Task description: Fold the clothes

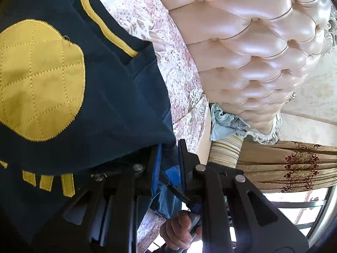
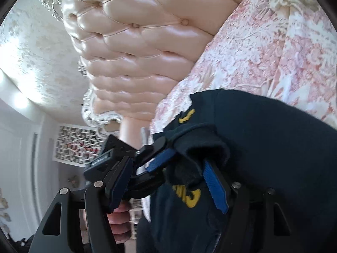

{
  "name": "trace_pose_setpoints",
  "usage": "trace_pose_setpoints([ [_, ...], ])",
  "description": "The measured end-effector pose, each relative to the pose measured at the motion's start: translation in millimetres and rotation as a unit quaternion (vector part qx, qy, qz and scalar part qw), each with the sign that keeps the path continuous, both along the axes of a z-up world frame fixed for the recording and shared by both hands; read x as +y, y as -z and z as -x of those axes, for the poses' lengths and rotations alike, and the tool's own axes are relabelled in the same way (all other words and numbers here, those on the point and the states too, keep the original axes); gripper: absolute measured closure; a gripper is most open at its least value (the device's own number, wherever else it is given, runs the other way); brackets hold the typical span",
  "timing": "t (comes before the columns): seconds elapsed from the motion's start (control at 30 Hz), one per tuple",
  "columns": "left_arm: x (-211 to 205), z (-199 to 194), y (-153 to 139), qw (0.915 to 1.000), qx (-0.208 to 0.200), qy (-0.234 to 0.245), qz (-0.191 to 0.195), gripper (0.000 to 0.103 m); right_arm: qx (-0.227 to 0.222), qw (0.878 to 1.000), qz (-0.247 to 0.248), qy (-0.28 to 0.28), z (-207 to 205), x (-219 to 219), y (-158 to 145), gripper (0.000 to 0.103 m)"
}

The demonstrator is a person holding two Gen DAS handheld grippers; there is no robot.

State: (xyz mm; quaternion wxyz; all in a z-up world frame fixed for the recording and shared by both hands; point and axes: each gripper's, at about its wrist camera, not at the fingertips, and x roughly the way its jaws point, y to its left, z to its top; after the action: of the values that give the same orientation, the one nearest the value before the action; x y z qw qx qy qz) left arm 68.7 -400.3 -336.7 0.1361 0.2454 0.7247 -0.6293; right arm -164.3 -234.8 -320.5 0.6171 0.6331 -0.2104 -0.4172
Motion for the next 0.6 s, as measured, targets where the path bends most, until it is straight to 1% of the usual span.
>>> trace_pose_setpoints([
  [0.1,5,-4,5,1.0,-0.001,-0.001,-0.006,0.085,-0.01,1.0,0.001,0.001,0,-3,2,0.033],
  [0.17,7,-6,9,0.9999,-0.004,0.0,-0.01,0.085,-0.02,1.0,0.018,-0.013,-4,-6,-2,0.033],
  [0.23,7,-9,8,0.9999,0.002,-0.002,-0.013,0.085,-0.023,0.999,0.034,-0.026,-8,-6,-6,0.033],
  [0.3,7,-10,8,0.9999,0.003,0.001,-0.015,0.085,-0.024,0.999,0.039,-0.029,-9,-6,-7,0.033],
  [0.33,6,-10,7,0.9999,0.003,0.002,-0.016,0.084,-0.018,0.999,0.036,-0.028,-9,-6,-6,0.033],
  [0.37,5,-12,8,0.9998,0.003,0.001,-0.019,0.083,0.0,0.999,0.023,-0.028,-10,-7,-6,0.033],
  [0.43,2,-15,11,0.9997,0.004,-0.002,-0.023,0.075,0.04,0.999,-0.002,-0.03,-15,-8,-7,0.033],
  [0.47,-1,-18,13,0.9997,0.003,-0.003,-0.024,0.074,0.048,0.998,-0.001,-0.036,-18,-9,-8,0.033],
  [0.53,-4,-20,15,0.9997,0.003,0.0,-0.025,0.074,0.057,0.997,0.01,-0.046,-21,-7,-10,0.033],
  [0.6,-5,-21,16,0.9997,0.001,0.002,-0.023,0.074,0.047,0.997,0.017,-0.05,-20,-5,-8,0.033],
])
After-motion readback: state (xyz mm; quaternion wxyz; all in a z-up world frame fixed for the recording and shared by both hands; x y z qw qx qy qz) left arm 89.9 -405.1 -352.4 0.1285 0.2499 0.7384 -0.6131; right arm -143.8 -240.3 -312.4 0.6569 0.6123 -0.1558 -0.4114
